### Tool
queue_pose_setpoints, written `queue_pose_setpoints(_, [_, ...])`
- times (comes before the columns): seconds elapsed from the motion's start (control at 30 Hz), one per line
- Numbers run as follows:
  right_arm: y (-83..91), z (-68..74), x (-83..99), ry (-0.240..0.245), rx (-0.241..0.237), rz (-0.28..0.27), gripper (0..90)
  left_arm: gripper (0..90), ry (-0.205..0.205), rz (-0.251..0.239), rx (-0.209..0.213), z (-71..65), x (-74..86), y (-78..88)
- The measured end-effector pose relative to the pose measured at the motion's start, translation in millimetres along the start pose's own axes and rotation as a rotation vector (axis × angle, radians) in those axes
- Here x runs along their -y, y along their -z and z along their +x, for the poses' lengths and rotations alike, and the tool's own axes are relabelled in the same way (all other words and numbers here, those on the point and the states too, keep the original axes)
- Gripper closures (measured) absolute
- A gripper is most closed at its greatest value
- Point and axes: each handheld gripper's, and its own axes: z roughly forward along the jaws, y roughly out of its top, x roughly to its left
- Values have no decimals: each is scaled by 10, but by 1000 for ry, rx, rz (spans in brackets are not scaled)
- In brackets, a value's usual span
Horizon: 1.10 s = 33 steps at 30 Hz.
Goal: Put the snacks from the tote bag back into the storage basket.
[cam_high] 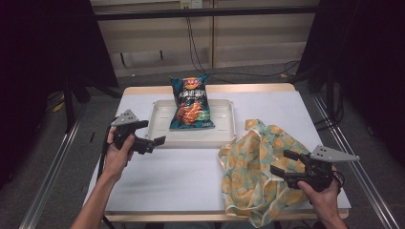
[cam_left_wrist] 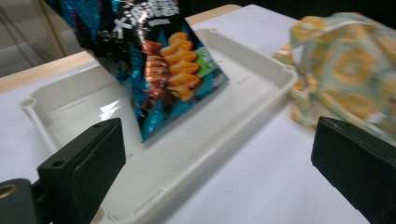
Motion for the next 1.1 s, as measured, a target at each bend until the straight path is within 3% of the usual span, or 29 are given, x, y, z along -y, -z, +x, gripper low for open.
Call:
queue_pose_setpoints(0.13, [-3, -7, -1, 0, 2, -2, 163, 26, 3, -46, -32, -107, 86, 191])
queue_pose_setpoints(0.23, [-5, -3, -2, 0, 4, -2, 159, 26, 28, -66, -39, -166, 121, 262])
queue_pose_setpoints(0.3, [-5, -4, -7, 3, -2, -4, 159, 24, 30, -79, -66, -275, 186, 341])
queue_pose_setpoints(0.5, [3, -15, -2, 6, 5, -7, 159, 29, 43, -119, -66, -466, 398, 477])
queue_pose_setpoints(0.53, [3, -18, 3, -2, 5, -5, 158, 29, 50, -98, -47, -514, 505, 510])
queue_pose_setpoints(0.57, [2, -22, 4, -1, 3, -3, 158, 29, 59, -92, -56, -541, 554, 529])
queue_pose_setpoints(0.63, [0, -23, 4, -1, 6, -3, 158, 28, 74, -104, -70, -563, 604, 555])
queue_pose_setpoints(0.7, [-7, -27, 4, -9, 7, -5, 158, 26, 117, -126, -60, -604, 727, 607])
queue_pose_setpoints(0.77, [-15, -31, 3, -8, 8, -4, 158, 24, 114, -123, -60, -621, 753, 625])
queue_pose_setpoints(0.8, [-14, -27, 5, -2, 11, 1, 159, 25, 123, -144, -58, -649, 805, 666])
queue_pose_setpoints(0.87, [-6, -12, 5, -4, 14, -3, 158, 21, 119, -144, -49, -667, 844, 703])
queue_pose_setpoints(0.97, [3, -18, 8, 8, 14, -3, 158, 22, 120, -162, -74, -702, 899, 727])
queue_pose_setpoints(1.0, [3, -20, 7, 9, 14, -4, 158, 21, 82, -136, -64, -732, 929, 728])
queue_pose_setpoints(1.1, [7, -28, 5, 6, 19, -9, 158, 19, 64, -129, -66, -741, 929, 709])
